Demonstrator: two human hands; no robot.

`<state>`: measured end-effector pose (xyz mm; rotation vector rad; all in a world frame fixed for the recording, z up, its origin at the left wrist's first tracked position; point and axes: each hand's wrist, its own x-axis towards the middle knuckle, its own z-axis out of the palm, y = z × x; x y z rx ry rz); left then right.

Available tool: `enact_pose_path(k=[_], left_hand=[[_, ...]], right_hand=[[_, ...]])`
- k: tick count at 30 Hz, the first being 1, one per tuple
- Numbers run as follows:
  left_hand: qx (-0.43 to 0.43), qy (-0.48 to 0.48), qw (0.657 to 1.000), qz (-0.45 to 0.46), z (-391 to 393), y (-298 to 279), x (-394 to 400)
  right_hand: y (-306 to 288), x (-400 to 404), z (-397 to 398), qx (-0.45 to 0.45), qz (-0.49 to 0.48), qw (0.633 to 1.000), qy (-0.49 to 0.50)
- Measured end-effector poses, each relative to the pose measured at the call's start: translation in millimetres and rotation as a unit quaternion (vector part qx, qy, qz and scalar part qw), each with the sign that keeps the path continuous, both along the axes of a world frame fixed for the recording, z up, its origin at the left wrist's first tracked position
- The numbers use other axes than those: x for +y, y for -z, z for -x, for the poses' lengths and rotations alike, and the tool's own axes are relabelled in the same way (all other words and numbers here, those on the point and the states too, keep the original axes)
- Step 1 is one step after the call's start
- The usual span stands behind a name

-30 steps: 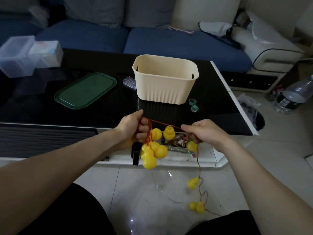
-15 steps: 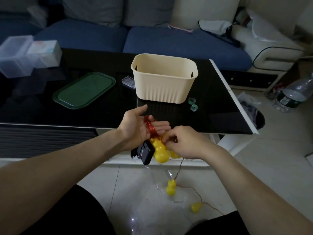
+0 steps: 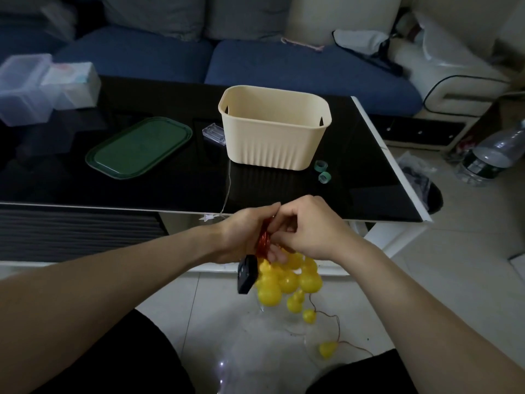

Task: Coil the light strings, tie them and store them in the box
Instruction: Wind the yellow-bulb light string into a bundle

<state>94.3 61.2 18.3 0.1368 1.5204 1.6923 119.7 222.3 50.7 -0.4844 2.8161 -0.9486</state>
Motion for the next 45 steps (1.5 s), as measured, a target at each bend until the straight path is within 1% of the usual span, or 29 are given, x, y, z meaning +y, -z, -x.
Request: enact_pose_path(k=[4,6,7,8,11,13,16,18,19,22,24,26,28,30,34,37,40,43,45], left_hand=[[0.019,-0.009,0.999,0.027,2,2,2],[0.053,0.001,0.996,0.073,4,2,2],[0.066,0.009,0.993,0.095,4,1,2],[0.075,0.023,0.991,0.112,3,0,1],[0.098,0.099,0.98,0.145,1,-1,-4],[0.106,0.134,0.972,0.163,-1,-2,-8],[0.108,0.153,0.965,0.183,-4,-4,-9],[0.093,0.149,0.969,0.173,-5,-4,-11],[0.086,0.146,0.972,0.161,-4,-4,-12],[0.085,0.138,0.979,0.128,-5,-8,-17],[0.105,0.121,0.979,0.128,-6,-12,-17],[0.125,0.087,0.98,0.13,-6,-13,-17],[0.115,0.044,0.985,0.123,-4,-12,-17],[0.105,0.023,0.988,0.114,-2,-11,-17],[0.14,0.031,0.982,0.124,-5,-11,-15],[0.144,0.034,0.981,0.129,-9,-12,-13],[0.15,0.031,0.98,0.128,-10,-13,-11],[0.157,0.032,0.979,0.13,-12,-14,-11],[0.16,0.038,0.977,0.133,-13,-15,-12]], right_hand=[[2,1,3,0.0,0.033,0.999,0.016],[2,2,5,0.007,0.021,0.999,0.028],[2,3,6,-0.003,0.009,1.0,0.029],[1,4,7,-0.027,-0.004,0.999,0.028],[-1,14,8,-0.136,-0.024,0.99,0.006],[-1,17,7,-0.168,-0.034,0.985,-0.018],[-2,14,7,-0.14,-0.057,0.988,-0.032],[-1,12,8,-0.13,-0.077,0.988,-0.036],[1,12,8,-0.141,-0.077,0.986,-0.032],[2,18,6,-0.218,-0.014,0.976,-0.02],[1,24,5,-0.247,0.039,0.968,-0.026],[4,29,6,-0.238,0.079,0.967,-0.034],[7,29,7,-0.221,0.112,0.968,-0.034],[12,23,6,-0.199,0.129,0.971,-0.036],[18,10,5,-0.151,0.119,0.98,-0.054],[22,10,7,-0.129,0.108,0.985,-0.042],[18,15,9,-0.136,0.104,0.984,-0.046],[15,21,9,-0.169,0.112,0.978,-0.057],[16,21,8,-0.164,0.103,0.979,-0.056]])
